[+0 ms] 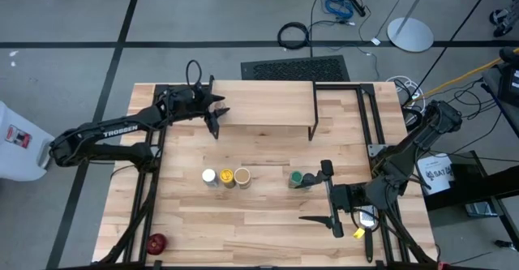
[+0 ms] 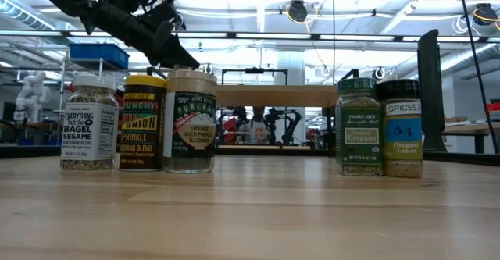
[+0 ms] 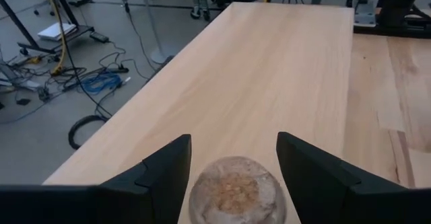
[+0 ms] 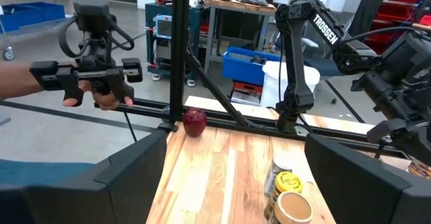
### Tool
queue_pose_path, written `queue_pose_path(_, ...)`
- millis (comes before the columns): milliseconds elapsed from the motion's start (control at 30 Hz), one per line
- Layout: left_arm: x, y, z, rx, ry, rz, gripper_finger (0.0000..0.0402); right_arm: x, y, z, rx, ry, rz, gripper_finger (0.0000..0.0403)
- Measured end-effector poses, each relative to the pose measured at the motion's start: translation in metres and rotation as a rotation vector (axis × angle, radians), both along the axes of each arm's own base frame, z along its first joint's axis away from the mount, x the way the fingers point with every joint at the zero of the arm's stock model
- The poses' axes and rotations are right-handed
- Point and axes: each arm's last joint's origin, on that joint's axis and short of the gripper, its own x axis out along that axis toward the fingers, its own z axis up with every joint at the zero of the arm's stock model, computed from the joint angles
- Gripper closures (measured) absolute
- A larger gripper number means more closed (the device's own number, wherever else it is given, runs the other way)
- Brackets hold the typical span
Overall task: Shelf spices
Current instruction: Put the transparent seasoning bottle on the shelf
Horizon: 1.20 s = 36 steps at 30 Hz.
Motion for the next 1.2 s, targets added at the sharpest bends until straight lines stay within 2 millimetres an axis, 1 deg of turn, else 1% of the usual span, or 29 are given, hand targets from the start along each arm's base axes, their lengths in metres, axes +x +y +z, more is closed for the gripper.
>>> queue_pose_path(167,0.001,-0.006,0.003,0.022,-0.006,-0.005,0.0173,0.0,0.0,0.0,-0.002,0.002,0.0,0.0062)
queue_pose_path(367,-0.005,-0.011,0.01,0.059,-0.013,0.004,0.0173,0.0,0.0,0.0,-0.003,0.004,0.0,0.0062)
queue_pose_path(733,-0.012,-0.014,0.004,0.042,0.086,0.054,0.0173,0.0,0.0,0.0,-0.005,0.004,0.0,0.0062)
queue_pose_path(1067,-0.01,-0.018,0.004,0.087,0.115,0.082,0.0173,0.0,0.0,0.0,-0.007,0.003,0.001,0.0062)
queue_pose_path(1200,-0.009,-0.023,0.006,0.116,0.121,0.072,0.0173,0.0,0.0,0.0,-0.007,0.003,0.001,0.0062)
